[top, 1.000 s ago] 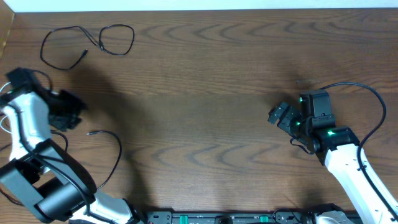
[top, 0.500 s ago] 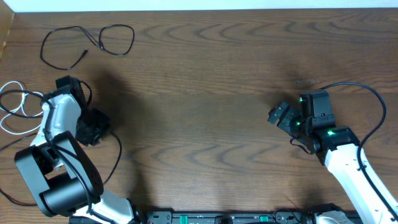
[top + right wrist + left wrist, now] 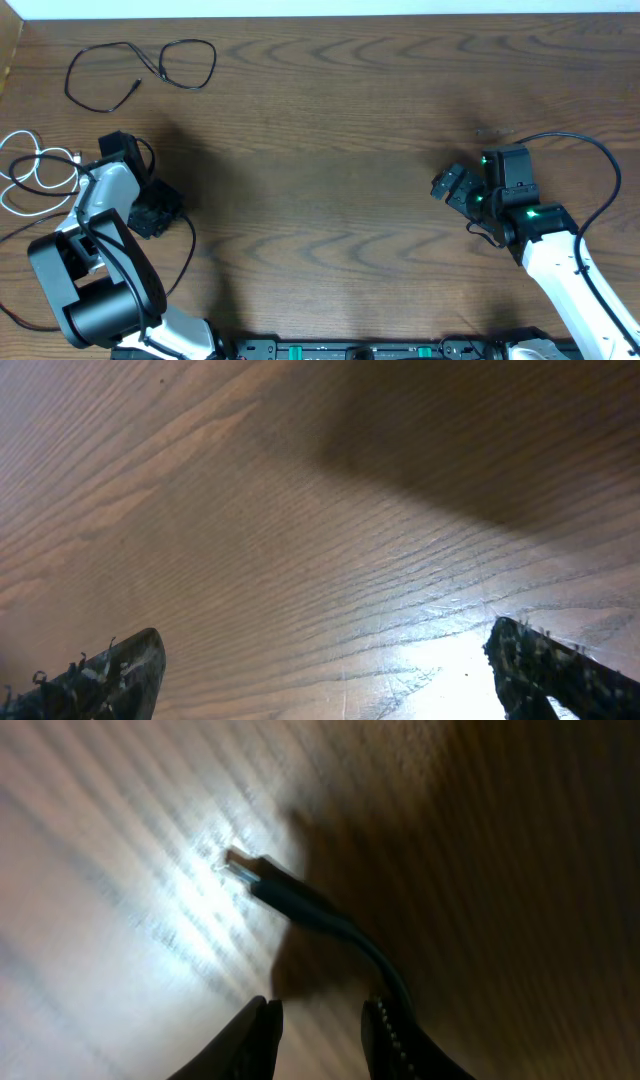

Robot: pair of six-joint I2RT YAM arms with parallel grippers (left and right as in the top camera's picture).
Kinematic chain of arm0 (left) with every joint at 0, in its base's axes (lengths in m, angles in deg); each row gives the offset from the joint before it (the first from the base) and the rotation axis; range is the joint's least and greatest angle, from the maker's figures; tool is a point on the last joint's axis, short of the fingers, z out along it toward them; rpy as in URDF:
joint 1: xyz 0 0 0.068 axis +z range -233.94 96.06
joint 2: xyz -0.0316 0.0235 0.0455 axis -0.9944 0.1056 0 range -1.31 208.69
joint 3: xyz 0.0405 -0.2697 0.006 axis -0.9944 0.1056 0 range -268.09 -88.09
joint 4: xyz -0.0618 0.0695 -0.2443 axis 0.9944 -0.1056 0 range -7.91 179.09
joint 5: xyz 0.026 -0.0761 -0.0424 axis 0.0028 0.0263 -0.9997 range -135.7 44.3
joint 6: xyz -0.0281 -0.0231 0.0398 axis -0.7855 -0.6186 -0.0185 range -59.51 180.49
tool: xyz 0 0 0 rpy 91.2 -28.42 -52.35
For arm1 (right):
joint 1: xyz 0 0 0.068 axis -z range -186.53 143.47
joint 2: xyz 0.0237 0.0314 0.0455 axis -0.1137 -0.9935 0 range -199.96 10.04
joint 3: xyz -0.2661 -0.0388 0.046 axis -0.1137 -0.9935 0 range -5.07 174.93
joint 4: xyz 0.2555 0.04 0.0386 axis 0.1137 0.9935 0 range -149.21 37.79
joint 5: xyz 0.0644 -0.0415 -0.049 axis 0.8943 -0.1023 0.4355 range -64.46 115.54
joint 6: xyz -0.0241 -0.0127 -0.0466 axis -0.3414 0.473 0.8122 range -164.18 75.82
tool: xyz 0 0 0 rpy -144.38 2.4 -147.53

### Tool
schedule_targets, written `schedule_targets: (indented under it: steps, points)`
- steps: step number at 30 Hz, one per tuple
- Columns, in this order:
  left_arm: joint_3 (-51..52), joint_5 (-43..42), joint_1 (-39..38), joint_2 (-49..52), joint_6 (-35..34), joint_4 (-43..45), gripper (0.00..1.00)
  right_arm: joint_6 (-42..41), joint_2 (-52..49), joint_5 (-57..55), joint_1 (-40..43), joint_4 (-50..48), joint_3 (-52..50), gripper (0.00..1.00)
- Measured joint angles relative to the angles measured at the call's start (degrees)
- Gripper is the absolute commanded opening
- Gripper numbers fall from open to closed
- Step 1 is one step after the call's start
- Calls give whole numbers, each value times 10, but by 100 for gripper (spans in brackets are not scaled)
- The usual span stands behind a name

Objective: Untangle cables

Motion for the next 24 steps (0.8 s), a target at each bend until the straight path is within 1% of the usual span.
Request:
schedule_targets:
  steps: [2, 3, 4, 5, 6, 12, 17, 21, 24]
  points:
    - [12, 0, 0, 0, 0, 17, 30, 0, 0, 0, 0, 0, 0, 99]
    - [14, -1, 0, 0, 0, 23, 20, 0, 0, 0, 0, 0, 0, 99]
    - [16, -3, 0, 0, 1, 26, 19, 0, 0, 0, 0, 0, 0, 99]
    - [16, -6, 0, -1, 4, 29, 11, 0, 0, 0, 0, 0, 0, 99]
    - [17, -6, -1, -1, 1, 33, 8, 0, 0, 0, 0, 0, 0, 99]
    - [18, -5, -3, -1, 1, 51, 7, 0, 0, 0, 0, 0, 0, 99]
    - [15, -1, -3, -1, -15, 58, 7, 0, 0, 0, 0, 0, 0, 99]
    - [-30, -1, -2, -2, -23, 33, 7, 0, 0, 0, 0, 0, 0, 99]
    - [-73, -3, 2, -46, -33, 31, 7, 0, 0, 0, 0, 0, 0, 99]
